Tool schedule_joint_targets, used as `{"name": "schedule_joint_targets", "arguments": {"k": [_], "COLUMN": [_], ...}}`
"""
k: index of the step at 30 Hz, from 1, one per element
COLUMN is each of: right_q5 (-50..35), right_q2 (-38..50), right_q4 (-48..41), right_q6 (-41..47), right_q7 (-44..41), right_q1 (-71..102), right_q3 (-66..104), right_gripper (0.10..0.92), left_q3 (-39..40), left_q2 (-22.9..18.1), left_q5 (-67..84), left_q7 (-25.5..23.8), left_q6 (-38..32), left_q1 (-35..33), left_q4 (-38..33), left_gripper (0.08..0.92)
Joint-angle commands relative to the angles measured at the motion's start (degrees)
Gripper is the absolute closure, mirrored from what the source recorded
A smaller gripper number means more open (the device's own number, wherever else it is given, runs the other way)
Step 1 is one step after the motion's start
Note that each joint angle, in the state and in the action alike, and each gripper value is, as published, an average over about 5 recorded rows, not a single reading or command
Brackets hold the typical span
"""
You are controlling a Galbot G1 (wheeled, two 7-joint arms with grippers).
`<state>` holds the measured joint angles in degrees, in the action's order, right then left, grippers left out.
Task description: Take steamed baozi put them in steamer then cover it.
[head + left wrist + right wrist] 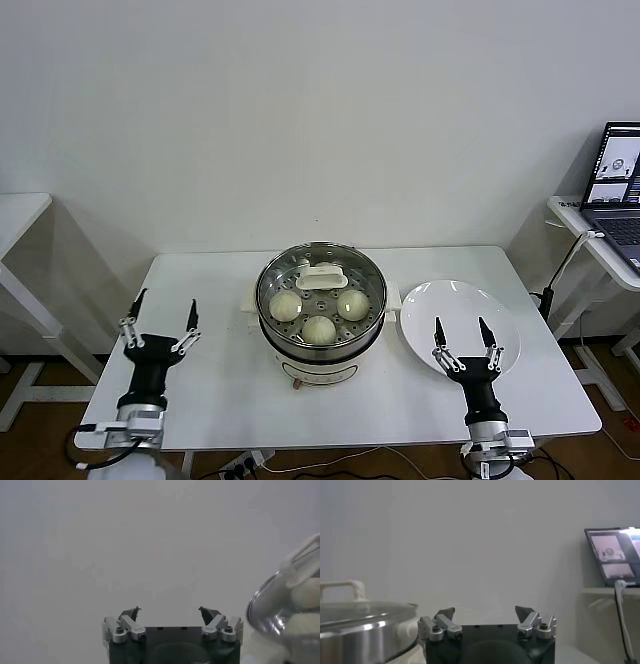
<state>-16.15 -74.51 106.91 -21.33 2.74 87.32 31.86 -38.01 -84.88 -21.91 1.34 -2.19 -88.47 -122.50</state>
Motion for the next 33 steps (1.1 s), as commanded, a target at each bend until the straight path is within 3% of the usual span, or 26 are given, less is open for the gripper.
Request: {"name": "schedule_joint_targets", "arguments": {"k": [1,33], "right_q5": [1.76,4.33], "right_q2": [-0.14,-0.69], "right_q4": [4.52,6.44], "right_q6": [2.88,5.48], "right_q7": [0.57,1.79], "right_q1": [0.55,1.00], "right_q3": [0.20,0.12], "right_gripper": [0.203,0.203], "left_q3": [-8.51,-6.18], "left_q2": [-1.77,-1.47], "left_q5": [13.64,10.90], "left_q7": [-2.24,-2.72], "left_q6": [-6.40,-7.32], "left_q1": [-3.42,-5.40], "left_q4": [2.86,1.97], "left_gripper": [0.177,0.177]}}
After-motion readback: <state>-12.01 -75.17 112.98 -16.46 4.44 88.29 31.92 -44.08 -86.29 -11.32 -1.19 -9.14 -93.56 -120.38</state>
